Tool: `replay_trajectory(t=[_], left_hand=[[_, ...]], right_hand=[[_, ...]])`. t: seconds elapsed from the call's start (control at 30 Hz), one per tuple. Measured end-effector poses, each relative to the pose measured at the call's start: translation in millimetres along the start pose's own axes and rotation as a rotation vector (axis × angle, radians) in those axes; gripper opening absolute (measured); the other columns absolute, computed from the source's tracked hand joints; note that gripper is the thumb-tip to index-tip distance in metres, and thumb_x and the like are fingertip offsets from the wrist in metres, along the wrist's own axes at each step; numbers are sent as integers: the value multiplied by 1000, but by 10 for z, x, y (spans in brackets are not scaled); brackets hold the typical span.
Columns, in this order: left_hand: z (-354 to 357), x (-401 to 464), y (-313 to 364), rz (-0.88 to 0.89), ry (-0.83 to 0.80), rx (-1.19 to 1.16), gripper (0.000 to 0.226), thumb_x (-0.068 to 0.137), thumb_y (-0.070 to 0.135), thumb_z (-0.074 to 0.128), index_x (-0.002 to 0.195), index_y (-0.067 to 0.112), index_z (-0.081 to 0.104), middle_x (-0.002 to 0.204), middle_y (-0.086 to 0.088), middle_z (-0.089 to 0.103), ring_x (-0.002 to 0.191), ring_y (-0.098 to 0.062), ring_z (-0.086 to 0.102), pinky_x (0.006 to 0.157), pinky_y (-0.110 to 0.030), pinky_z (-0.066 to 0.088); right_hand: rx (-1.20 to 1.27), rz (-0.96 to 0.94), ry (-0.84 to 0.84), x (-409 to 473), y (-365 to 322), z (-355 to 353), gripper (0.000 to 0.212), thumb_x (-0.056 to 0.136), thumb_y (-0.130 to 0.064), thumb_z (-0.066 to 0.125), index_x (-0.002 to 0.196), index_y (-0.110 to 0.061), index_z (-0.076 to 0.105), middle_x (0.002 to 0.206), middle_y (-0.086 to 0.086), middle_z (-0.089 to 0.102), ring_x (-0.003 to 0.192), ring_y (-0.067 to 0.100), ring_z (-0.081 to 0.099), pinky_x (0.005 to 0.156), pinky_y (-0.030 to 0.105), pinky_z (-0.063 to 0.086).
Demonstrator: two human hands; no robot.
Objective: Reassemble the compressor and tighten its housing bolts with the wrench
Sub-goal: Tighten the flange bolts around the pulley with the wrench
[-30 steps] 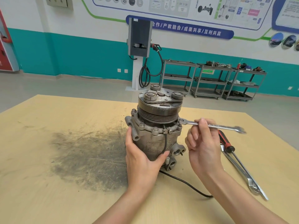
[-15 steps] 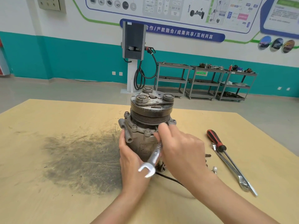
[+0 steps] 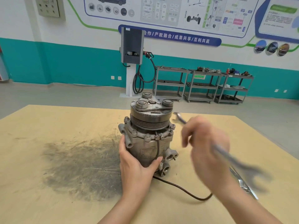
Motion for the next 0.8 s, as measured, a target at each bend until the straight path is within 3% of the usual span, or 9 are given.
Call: replay_trajectory(t=[0.07,0.1,0.2,0.5,0.7,0.8], left_hand=[[9,-6,11,3,-10,-12,122,60,34,92,138,58,2,146,19,22,138,-2,27,115,-28,25],[10,-9,12,-5,-9,-20,122,60,35,92,138,59,1,145,20,21,137,-1,27,114,-27,25],[14,-8,35,-7,-24,-11,122,61,34,92,138,60,0,143,24,20,137,-1,26,115,-29,25],[-2,0,60,-13,-55,-9,126,61,32,93,136,62,-2,148,23,19,145,-10,27,121,-44,27],[11,-3,48,12,-51,-19,124,61,33,93,139,59,-1,146,26,17,144,-5,24,121,-35,24],[12,-2,29,9,-49,-24,124,61,34,93,140,59,0,146,28,18,143,-3,24,119,-32,23]], right_hand=[[397,104,191,23,126,-330,61,95,-63,29,62,-19,56,51,0,49,46,8,43,50,17,38],[540,250,224,17,247,-413,60,91,-64,31,61,-20,57,47,-2,45,42,12,40,44,18,36],[755,616,176,108,659,-317,57,92,-60,34,68,-13,55,41,0,35,36,13,28,35,19,29],[901,870,31,185,1071,79,53,94,-60,37,74,-13,49,38,-2,28,31,10,25,33,19,21],[902,962,-174,262,1113,231,50,95,-60,39,72,-17,49,36,-5,28,29,9,25,33,19,22],[877,934,-166,286,1118,227,49,97,-55,40,70,-17,51,38,-4,30,31,9,26,35,19,21]])
Point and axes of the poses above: each hand's wrist, its own x-axis towards the middle knuckle, its own z-axis out of the palm, y = z × x, the point moved 6 cm from there along x, towards the middle knuckle
